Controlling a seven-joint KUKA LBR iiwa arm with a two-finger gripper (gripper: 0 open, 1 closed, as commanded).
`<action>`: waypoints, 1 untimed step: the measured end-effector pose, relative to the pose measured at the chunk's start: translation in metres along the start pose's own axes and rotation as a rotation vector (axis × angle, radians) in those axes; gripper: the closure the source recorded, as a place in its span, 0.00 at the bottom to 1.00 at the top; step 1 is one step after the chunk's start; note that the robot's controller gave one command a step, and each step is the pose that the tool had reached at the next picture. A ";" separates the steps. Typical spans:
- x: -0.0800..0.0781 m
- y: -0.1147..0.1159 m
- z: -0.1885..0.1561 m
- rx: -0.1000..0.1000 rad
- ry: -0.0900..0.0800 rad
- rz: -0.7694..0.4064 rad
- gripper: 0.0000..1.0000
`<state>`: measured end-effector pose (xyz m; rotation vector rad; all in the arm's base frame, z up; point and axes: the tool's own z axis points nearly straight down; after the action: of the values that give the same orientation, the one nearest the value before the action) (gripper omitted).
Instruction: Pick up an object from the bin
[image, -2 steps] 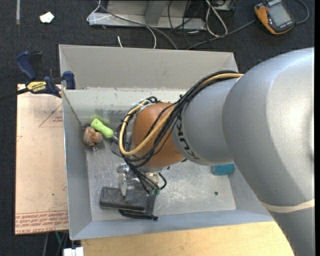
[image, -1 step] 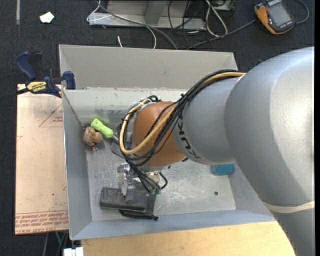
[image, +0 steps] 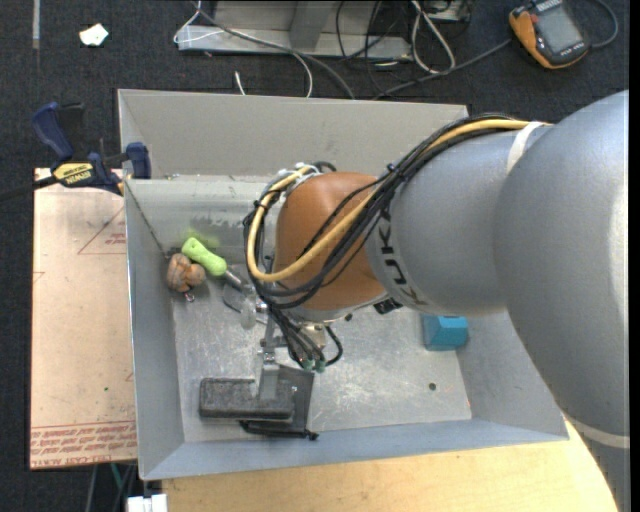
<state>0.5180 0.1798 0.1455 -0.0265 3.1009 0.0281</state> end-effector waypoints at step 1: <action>0.000 0.000 0.000 0.000 0.000 0.001 0.00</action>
Offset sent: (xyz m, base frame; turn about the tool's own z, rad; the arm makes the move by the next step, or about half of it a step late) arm -0.0393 -0.0331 -0.0703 -0.0941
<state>0.5180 0.1797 0.1455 -0.0253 3.1014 0.0281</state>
